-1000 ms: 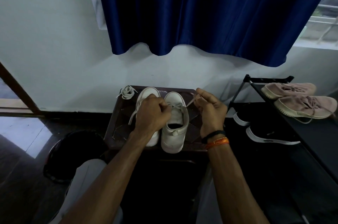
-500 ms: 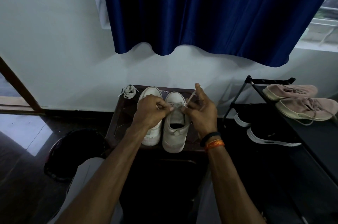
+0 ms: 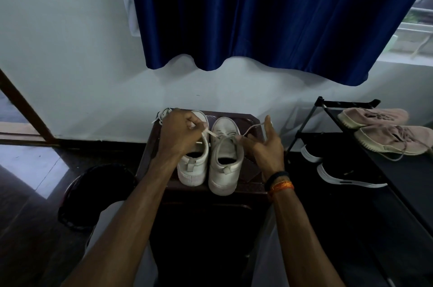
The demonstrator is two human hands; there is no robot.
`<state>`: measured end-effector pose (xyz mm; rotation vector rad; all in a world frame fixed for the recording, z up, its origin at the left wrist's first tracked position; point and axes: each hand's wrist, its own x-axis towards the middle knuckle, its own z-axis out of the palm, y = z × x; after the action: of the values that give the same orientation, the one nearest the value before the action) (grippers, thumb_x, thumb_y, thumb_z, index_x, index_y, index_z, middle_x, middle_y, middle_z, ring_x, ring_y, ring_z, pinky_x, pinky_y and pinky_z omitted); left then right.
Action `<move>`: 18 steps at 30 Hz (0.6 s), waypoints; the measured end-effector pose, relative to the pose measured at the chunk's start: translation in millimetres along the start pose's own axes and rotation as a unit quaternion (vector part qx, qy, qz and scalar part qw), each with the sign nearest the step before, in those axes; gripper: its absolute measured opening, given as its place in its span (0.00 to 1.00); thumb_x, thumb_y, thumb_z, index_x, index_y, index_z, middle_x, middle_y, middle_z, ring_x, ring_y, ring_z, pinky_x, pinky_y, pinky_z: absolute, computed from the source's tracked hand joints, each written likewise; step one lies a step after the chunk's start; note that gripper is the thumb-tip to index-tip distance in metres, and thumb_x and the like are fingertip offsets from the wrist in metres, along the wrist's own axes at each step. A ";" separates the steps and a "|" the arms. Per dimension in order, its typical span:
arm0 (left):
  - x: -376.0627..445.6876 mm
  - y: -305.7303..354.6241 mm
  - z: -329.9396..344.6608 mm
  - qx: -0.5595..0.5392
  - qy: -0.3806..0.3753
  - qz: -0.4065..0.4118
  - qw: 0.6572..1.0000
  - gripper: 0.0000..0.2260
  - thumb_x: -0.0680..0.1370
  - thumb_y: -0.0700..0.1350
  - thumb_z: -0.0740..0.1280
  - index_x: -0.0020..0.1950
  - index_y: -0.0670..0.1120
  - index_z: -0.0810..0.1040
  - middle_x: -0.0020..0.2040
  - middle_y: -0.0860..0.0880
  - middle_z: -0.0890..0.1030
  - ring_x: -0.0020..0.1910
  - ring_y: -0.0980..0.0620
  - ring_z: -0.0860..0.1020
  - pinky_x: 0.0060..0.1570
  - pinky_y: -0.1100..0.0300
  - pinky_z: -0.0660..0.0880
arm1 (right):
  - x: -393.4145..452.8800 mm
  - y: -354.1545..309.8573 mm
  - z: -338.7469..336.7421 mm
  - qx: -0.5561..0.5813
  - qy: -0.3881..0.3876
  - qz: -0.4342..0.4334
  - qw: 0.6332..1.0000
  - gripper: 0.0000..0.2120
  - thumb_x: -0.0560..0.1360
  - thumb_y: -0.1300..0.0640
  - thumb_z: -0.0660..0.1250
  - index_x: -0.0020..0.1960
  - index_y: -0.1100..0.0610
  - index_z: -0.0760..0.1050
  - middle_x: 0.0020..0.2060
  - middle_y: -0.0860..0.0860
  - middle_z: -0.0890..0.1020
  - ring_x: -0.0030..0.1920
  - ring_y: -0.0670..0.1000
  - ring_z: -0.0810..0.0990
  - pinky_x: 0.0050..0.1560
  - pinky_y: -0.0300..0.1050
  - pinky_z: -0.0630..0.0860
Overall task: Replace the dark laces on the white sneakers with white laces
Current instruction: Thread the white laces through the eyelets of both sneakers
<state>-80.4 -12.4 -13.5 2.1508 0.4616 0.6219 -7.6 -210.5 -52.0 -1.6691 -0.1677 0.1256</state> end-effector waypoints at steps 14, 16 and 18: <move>-24.8 4.1 18.8 0.164 -0.043 0.006 0.986 0.26 0.59 0.53 0.81 0.48 0.45 0.72 0.51 0.49 0.70 0.54 0.45 0.73 0.41 0.53 0.72 | -0.7 6.8 0.6 -0.140 0.058 -0.046 0.987 0.38 0.66 0.48 0.80 0.73 0.47 0.70 0.51 0.48 0.83 0.51 0.44 0.82 0.59 0.46 0.79; -22.4 4.5 15.7 0.145 -0.049 0.001 0.988 0.26 0.57 0.54 0.82 0.45 0.46 0.72 0.50 0.48 0.71 0.51 0.46 0.73 0.40 0.54 0.72 | -0.6 6.9 0.1 -0.143 0.051 -0.043 0.987 0.38 0.67 0.50 0.80 0.73 0.49 0.70 0.49 0.47 0.83 0.49 0.42 0.82 0.58 0.46 0.79; -17.5 5.7 10.7 0.107 -0.068 0.002 0.992 0.26 0.57 0.55 0.84 0.41 0.47 0.73 0.47 0.48 0.75 0.47 0.49 0.76 0.40 0.54 0.73 | 0.6 6.6 -1.5 -0.147 0.036 -0.046 0.987 0.37 0.67 0.55 0.81 0.73 0.52 0.70 0.47 0.47 0.83 0.46 0.36 0.81 0.56 0.42 0.79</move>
<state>-87.7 -31.5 -19.5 2.3792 0.4672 0.4405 -6.5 -212.6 -58.4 -1.9540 -0.2165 -0.0311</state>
